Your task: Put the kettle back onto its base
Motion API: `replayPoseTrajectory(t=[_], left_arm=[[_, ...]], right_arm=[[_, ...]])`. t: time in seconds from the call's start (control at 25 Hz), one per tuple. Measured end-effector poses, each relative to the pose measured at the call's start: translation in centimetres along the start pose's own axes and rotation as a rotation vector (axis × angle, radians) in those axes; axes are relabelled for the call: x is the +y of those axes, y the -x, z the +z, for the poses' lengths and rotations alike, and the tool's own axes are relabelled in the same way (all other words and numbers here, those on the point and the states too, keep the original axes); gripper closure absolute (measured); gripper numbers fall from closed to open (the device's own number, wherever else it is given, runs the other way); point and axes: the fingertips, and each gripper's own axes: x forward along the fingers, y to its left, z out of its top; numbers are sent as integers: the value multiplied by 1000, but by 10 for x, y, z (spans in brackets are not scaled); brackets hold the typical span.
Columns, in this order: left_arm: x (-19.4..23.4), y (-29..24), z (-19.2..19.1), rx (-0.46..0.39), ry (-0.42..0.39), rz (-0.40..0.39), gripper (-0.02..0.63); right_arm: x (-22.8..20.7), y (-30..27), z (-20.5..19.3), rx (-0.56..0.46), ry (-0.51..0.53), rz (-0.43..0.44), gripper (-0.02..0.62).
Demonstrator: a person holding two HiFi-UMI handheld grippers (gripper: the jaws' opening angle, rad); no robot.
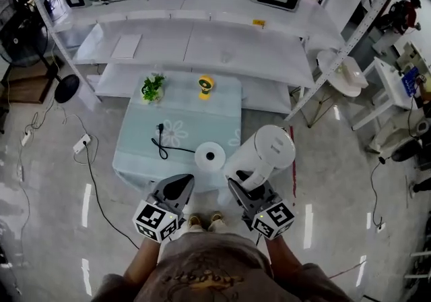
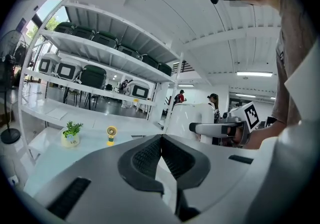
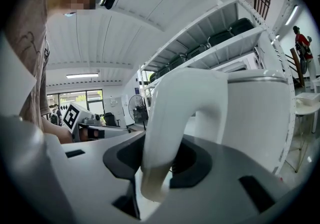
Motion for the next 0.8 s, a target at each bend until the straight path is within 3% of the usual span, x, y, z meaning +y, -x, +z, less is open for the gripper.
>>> replayPoseTrajectory(t=[0.8], left_arm=[[28,10,-2,-8,29,123,584]], right_arm=[[5,-76,1,36,105,192,465]])
